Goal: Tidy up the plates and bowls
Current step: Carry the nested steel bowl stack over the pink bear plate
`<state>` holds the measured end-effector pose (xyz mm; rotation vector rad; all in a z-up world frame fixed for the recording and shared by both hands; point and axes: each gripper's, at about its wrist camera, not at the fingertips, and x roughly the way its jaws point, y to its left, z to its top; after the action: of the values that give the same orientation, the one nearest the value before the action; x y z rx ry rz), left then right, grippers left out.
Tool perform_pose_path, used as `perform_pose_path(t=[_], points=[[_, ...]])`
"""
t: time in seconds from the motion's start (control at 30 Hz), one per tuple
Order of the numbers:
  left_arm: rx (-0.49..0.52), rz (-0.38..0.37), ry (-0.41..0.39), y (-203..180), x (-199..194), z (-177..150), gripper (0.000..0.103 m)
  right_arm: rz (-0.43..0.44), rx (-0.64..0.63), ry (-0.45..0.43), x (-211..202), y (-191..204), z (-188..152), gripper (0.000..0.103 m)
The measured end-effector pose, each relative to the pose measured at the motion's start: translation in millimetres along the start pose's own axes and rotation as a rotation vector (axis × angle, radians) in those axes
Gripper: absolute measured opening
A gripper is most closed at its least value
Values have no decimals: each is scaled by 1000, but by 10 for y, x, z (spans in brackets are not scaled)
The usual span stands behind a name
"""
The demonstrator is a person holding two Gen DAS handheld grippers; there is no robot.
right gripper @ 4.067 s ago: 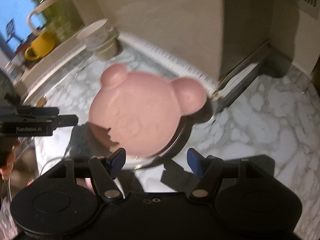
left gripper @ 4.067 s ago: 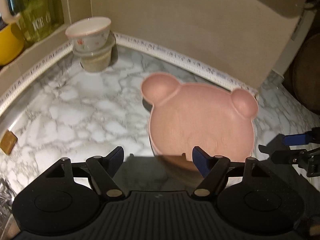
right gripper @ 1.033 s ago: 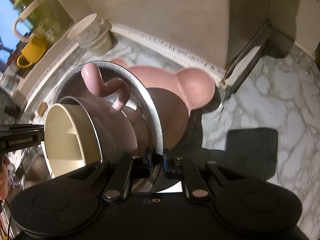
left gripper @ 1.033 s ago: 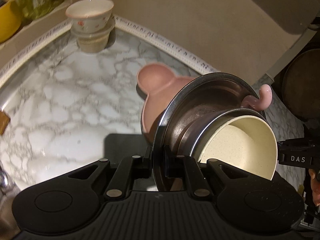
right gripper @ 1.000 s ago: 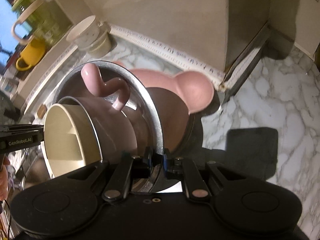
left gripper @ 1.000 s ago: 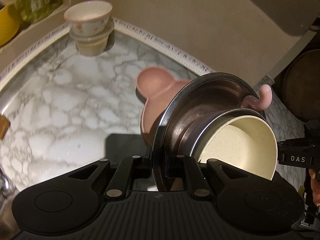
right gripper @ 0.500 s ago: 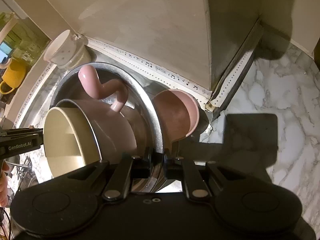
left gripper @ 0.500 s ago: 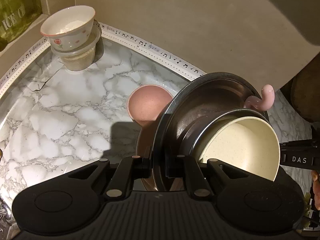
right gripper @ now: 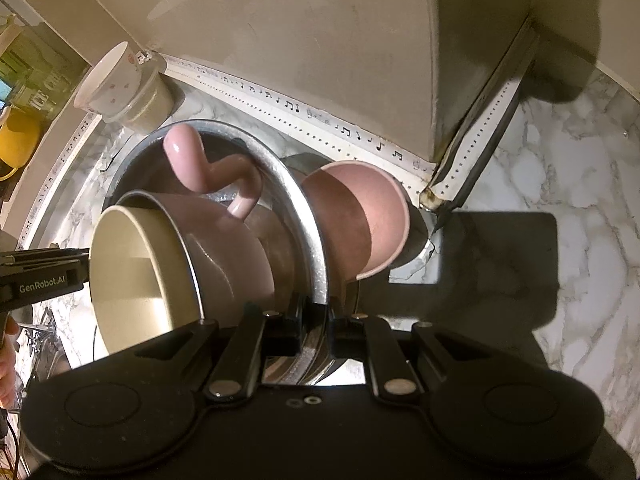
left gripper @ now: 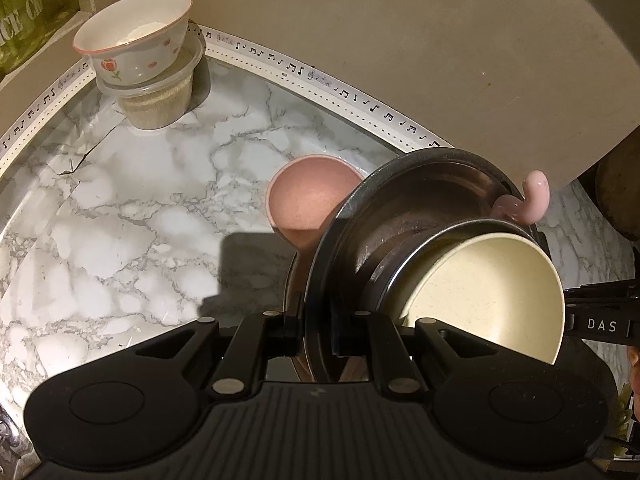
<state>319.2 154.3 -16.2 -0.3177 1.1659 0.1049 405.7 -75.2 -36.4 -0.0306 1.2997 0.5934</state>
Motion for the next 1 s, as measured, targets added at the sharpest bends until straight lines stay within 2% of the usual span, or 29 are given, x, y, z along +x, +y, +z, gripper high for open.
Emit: perform_pose_path(t=[0.43,0.73,1.0], points=[[-10,-16,-4,77,85,35,12,-25,-24,-29,35,56,25,13],[-24,-22,-31,99,116,61,12,-49,-37,-69,-26,85,63,19],[-1,-18,-56,79,87,96,14,-49,-34,-61,-39,58,30,22]])
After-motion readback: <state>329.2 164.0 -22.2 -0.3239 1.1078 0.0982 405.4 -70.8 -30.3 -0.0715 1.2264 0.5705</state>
